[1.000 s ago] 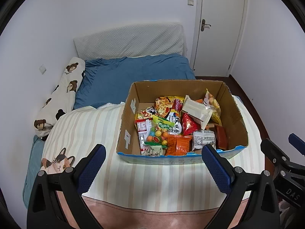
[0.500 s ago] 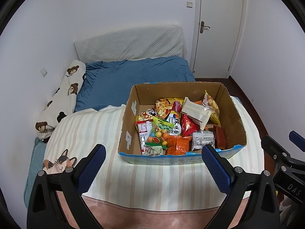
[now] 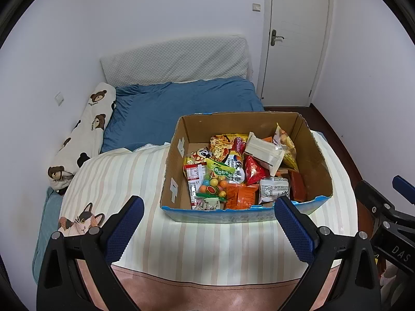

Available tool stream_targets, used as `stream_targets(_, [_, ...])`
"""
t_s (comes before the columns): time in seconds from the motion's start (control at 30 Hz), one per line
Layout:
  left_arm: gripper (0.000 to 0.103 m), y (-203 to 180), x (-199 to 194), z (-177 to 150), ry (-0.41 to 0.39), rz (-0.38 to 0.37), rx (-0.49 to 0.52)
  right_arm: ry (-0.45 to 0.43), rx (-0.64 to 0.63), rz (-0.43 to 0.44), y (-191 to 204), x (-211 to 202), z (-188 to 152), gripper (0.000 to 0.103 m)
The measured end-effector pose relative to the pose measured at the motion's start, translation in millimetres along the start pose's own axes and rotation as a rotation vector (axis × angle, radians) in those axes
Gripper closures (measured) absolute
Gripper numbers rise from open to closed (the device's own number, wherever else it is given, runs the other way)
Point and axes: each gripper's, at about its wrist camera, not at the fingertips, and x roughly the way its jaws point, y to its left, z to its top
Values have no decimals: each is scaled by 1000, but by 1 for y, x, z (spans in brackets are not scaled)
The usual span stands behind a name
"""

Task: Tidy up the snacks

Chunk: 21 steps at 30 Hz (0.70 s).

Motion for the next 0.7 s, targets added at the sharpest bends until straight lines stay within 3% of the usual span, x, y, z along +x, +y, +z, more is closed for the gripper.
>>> stream_targets(0.7, [0, 0, -2, 0, -4, -13, 8, -1, 1, -1, -2, -5, 1, 0])
